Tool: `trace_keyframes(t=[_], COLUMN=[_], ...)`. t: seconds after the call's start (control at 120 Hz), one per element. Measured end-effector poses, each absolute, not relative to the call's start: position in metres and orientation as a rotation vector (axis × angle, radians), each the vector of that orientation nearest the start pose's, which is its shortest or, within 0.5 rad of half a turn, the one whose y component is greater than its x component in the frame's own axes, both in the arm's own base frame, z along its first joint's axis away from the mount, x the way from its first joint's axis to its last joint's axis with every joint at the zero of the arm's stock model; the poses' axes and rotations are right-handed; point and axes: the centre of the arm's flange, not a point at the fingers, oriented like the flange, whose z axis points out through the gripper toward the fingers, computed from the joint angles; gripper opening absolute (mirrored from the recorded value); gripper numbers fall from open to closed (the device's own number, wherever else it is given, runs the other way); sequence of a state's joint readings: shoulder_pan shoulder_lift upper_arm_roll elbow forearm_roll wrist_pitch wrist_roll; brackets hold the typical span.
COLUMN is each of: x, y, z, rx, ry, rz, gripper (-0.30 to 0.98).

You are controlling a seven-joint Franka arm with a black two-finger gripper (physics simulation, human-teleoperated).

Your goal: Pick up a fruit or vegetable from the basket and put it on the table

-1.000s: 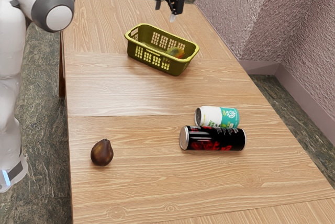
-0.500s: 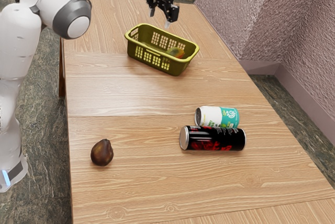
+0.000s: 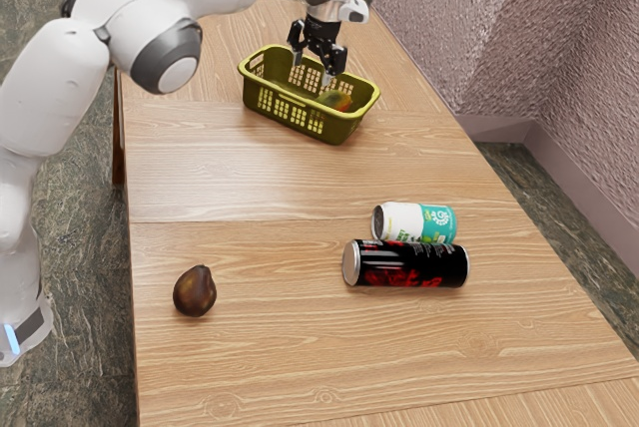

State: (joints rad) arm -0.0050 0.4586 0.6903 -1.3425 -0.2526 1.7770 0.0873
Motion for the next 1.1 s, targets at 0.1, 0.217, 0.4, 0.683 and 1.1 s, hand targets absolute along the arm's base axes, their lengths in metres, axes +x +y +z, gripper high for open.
trace_keyframes(t=[0.1,0.217,0.4,0.683,1.1], x=[0.595,0.600,0.602,0.618,0.635], y=[0.338,0.335,0.344,0.351,0.346], z=[0.507,0.502,0.493,0.488,0.463], rx=[-2.953,-2.965,-2.979,-2.994,-3.000], ry=[-0.876,-0.864,-0.873,-0.852,-0.817], rz=[-0.078,-0.077,-0.088,-0.140,-0.110], gripper=[0.69,0.69,0.69,0.69,0.69])
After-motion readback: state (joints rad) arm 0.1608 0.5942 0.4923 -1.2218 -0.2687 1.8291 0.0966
